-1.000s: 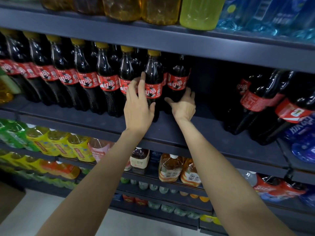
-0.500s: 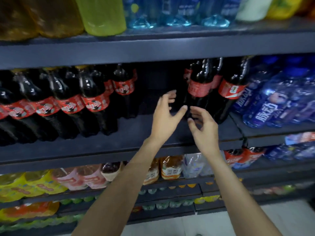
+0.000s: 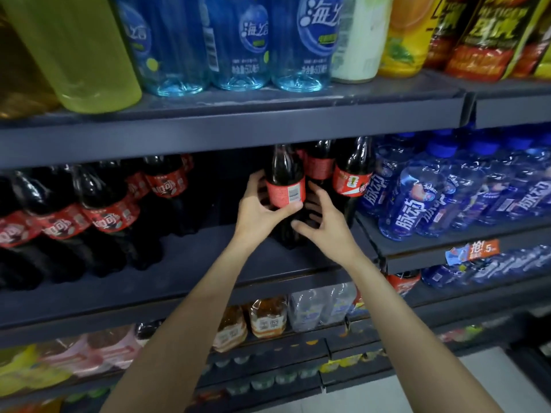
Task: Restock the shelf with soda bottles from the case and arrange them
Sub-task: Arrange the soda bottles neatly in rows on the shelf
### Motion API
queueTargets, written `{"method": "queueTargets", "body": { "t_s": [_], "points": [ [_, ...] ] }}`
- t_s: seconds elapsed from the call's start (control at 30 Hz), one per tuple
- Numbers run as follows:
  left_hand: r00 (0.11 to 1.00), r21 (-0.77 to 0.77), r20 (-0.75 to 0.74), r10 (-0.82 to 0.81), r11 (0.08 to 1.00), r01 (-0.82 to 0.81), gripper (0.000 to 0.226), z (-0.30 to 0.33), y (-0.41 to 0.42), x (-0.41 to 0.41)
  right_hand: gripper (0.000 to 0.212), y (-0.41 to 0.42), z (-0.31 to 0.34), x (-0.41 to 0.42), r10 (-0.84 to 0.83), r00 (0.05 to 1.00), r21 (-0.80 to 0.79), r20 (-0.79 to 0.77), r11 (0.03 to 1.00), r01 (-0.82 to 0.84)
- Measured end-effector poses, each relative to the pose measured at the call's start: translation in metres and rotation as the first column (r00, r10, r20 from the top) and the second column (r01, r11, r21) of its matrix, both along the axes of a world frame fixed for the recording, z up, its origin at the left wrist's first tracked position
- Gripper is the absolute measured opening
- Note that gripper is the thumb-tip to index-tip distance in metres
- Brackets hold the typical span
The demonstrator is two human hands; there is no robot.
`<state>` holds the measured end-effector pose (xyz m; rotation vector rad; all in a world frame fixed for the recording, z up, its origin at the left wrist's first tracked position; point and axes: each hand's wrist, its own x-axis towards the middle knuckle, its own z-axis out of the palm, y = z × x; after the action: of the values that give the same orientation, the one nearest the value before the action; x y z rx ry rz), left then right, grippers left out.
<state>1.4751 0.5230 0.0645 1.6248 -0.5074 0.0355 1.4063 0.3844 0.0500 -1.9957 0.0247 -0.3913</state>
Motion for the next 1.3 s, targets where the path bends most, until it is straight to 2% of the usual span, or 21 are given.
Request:
{"method": "queueTargets", "body": {
  "t_s": [0.1,0.17,0.23,0.33,0.4,0.5,0.6,0.63,0.7,0.77,0.8,0.9,0.97,1.03,1.17,1.3],
  "points": [
    [0.989,-0.06,-0.081,-0.125,0.991,0.12,0.075,-0.001,0.038,-0.01,0.094,0.014,0.004,0.004,0.244,0.967,0.094,-0.076,0.967,-0.237],
    [0.982,-0.064,-0.119,-0.149,0.988,0.142,0.072,-0.002,0.062,-0.017,0.094,0.034,0.004,0.007,0.309,0.948,0.105,-0.082,0.948,-0.3],
    [0.991,-0.019,-0.1,-0.086,0.996,0.085,0.064,0.0,0.085,-0.02,0.092,0.06,0.003,0.013,0.252,0.967,0.109,-0.037,0.963,-0.247],
    [0.991,0.058,0.023,0.134,0.989,-0.135,0.059,0.008,0.112,-0.023,0.098,0.102,0.003,0.025,0.003,0.999,0.002,0.05,1.0,-0.003],
    [0.961,0.152,0.134,0.242,0.953,-0.262,0.06,0.012,0.118,-0.023,0.095,0.129,0.002,0.035,-0.1,0.99,-0.075,0.101,0.991,0.108],
    [0.862,0.253,0.294,0.413,0.836,-0.487,0.056,0.014,0.122,-0.017,0.083,0.166,0.0,0.047,-0.182,0.976,-0.097,0.116,0.976,0.194],
    [0.777,0.231,0.376,0.506,0.76,-0.607,0.051,0.013,0.134,-0.019,0.078,0.192,-0.005,0.053,-0.239,0.961,-0.096,0.142,0.963,0.253],
    [0.721,0.213,0.45,0.527,0.721,-0.66,0.045,0.011,0.141,-0.023,0.081,0.197,-0.008,0.055,-0.249,0.956,-0.114,0.152,0.957,0.268],
    [0.533,0.156,0.635,0.559,0.583,-0.797,0.037,0.008,0.158,-0.031,0.09,0.202,-0.01,0.06,-0.252,0.957,-0.181,0.14,0.944,0.275],
    [0.364,0.085,0.728,0.581,0.45,-0.889,0.042,0.007,0.176,-0.031,0.099,0.2,-0.009,0.065,-0.221,0.971,-0.227,0.09,0.945,0.236],
    [0.336,0.079,0.727,0.599,0.413,-0.907,0.05,0.007,0.183,-0.027,0.101,0.196,-0.008,0.066,-0.188,0.98,-0.222,0.06,0.955,0.196],
    [0.375,0.154,0.712,0.594,0.389,-0.908,0.074,0.012,0.195,-0.012,0.095,0.176,-0.008,0.066,0.012,1.0,-0.14,-0.002,0.99,-0.012],
    [0.394,0.19,0.727,0.563,0.386,-0.903,0.081,0.012,0.197,-0.007,0.093,0.164,-0.006,0.064,0.114,0.993,-0.09,-0.039,0.989,-0.117],
    [0.404,0.198,0.719,0.565,0.391,-0.899,0.081,0.01,0.198,-0.005,0.093,0.161,-0.003,0.061,0.071,0.997,-0.11,-0.03,0.991,-0.073],
    [0.401,0.224,0.728,0.556,0.36,-0.906,0.079,0.009,0.201,-0.007,0.096,0.188,0.0,0.054,-0.128,0.991,-0.191,0.031,0.973,0.132],
    [0.421,0.244,0.731,0.536,0.372,-0.896,0.079,0.013,0.202,-0.009,0.096,0.214,-0.005,0.054,-0.227,0.973,-0.162,0.04,0.96,0.23]
  ]
}}
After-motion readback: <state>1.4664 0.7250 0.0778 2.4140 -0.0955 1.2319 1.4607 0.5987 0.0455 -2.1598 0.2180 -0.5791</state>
